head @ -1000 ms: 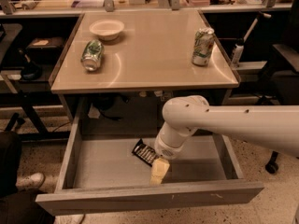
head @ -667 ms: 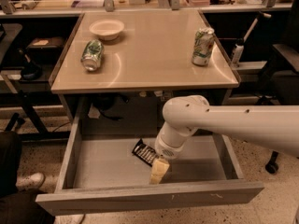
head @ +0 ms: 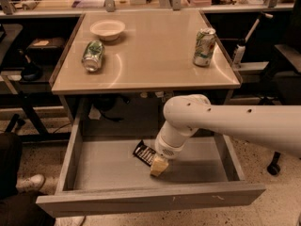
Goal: Pick rxbar chocolate from top drawer and place on counter
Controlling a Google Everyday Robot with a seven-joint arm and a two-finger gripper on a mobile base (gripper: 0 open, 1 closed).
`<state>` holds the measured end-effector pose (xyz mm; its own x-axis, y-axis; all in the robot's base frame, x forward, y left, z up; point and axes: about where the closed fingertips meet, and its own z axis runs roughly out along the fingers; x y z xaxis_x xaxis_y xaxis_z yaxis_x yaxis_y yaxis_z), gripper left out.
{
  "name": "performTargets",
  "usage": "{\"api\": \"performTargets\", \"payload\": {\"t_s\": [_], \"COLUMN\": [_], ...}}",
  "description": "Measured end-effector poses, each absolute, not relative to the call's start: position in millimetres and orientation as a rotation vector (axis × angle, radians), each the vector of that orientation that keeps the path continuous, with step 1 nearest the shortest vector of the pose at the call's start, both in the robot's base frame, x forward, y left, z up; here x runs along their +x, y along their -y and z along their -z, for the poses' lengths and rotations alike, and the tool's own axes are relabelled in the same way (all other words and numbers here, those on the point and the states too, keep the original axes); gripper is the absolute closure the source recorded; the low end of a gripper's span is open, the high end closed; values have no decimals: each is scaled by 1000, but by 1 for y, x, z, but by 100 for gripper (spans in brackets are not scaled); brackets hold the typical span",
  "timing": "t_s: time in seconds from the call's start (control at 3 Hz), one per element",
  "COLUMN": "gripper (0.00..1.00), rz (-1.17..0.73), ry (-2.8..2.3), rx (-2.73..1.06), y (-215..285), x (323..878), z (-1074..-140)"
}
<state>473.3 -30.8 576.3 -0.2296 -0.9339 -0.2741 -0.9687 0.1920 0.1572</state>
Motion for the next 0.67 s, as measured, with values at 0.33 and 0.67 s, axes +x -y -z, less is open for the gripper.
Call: {"api": "performTargets", "payload": {"t_s": [0.33, 0.67], "gripper": [89, 100], "rz": [-452, -452], "ry": [-2332, -2332], "rx": [-1872, -1872], "y": [31, 31], "x": [473, 473], "z": [-576, -577]}}
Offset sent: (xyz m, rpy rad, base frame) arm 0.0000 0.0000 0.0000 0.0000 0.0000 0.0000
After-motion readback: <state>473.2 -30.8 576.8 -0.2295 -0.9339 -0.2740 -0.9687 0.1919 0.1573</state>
